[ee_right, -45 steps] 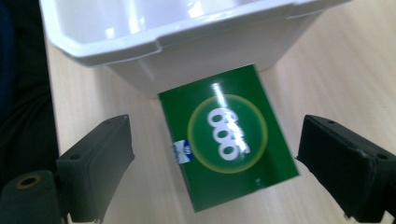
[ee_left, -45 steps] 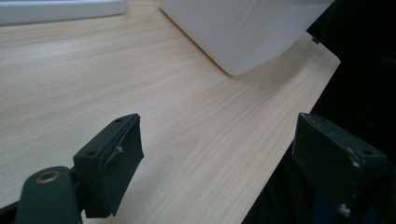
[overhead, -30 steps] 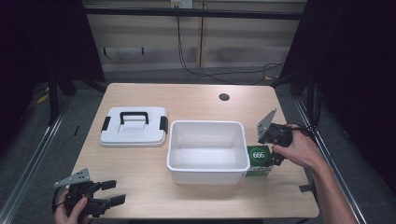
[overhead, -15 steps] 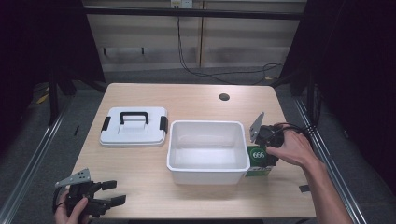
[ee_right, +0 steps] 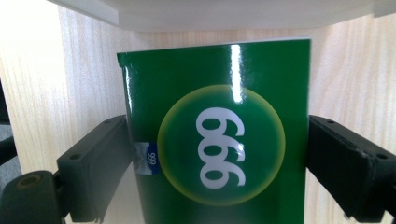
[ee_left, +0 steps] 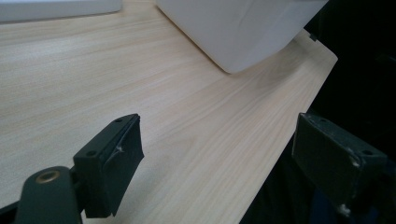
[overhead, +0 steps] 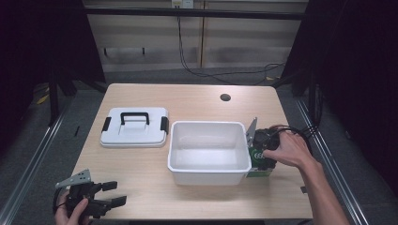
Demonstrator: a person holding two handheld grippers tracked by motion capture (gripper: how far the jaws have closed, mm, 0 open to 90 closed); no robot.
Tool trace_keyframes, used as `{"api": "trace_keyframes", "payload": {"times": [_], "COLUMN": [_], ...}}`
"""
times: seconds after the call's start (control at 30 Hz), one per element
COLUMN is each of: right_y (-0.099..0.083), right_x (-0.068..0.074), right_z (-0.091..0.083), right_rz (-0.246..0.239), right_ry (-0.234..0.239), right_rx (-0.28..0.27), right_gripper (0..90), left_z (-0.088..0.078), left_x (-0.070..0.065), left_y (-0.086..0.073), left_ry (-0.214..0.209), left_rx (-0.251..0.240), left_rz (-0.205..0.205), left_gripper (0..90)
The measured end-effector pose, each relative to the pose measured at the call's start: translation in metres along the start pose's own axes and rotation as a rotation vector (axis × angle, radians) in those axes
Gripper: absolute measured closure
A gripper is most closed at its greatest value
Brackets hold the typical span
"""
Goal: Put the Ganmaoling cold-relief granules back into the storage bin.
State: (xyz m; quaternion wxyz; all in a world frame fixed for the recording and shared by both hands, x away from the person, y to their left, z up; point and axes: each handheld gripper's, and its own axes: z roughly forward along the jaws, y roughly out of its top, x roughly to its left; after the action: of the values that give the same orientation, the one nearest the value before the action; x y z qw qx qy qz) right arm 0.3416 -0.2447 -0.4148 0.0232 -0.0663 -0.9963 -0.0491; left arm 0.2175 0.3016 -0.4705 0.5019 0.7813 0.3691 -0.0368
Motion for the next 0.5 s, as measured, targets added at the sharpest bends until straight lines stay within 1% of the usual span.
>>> {"api": "trace_keyframes", "payload": {"times": [0.1,0.17,0.23,0.27,0.3,0.33,0.37,0.43,0.47,0.5], "right_y": [0.0009,0.0014,0.0020,0.0021,0.0024,0.0026,0.0025,0.0021,0.0023,0.0027], "right_x": [0.0005,-0.0001,0.0002,0.0013,0.0017,0.0010,0.0019,0.0022,0.0044,0.0042], "right_z": [0.0018,0.0035,0.0049,0.0055,0.0061,0.0067,0.0066,0.0055,0.0048,0.0046], "right_rz": [0.002,-0.017,-0.022,-0.013,-0.016,-0.030,-0.022,-0.025,-0.013,-0.027], "right_ry": [0.000,-0.004,-0.005,-0.008,-0.009,-0.010,-0.010,-0.018,-0.018,-0.024], "right_rx": [0.015,0.024,0.029,0.037,0.040,0.035,0.039,0.033,0.047,0.042], "right_gripper": [11.2,11.3,11.9,12.1,12.6,13.0,13.6,14.8,15.2,15.4], "left_z": [0.0000,-0.0001,-0.0002,-0.0001,-0.0001,-0.0001,-0.0001,-0.0002,-0.0003,-0.0004], "left_x": [0.0000,0.0002,0.0001,0.0000,0.0001,0.0001,0.0001,0.0001,-0.0001,-0.0001], "left_y": [0.0000,0.0001,0.0000,-0.0001,-0.0001,0.0000,0.0000,0.0001,0.0002,0.0002], "left_ry": [0.000,0.002,0.001,0.001,0.001,0.001,0.001,0.001,0.002,0.003], "left_rx": [0.002,0.001,-0.001,-0.002,0.000,0.001,0.001,0.001,0.001,-0.001], "left_rz": [0.000,0.003,-0.001,-0.003,-0.002,-0.001,-0.001,0.004,0.002,0.001], "left_gripper": [16.0,16.0,16.0,16.0,16.0,16.0,15.9,16.0,16.0,16.0]}}
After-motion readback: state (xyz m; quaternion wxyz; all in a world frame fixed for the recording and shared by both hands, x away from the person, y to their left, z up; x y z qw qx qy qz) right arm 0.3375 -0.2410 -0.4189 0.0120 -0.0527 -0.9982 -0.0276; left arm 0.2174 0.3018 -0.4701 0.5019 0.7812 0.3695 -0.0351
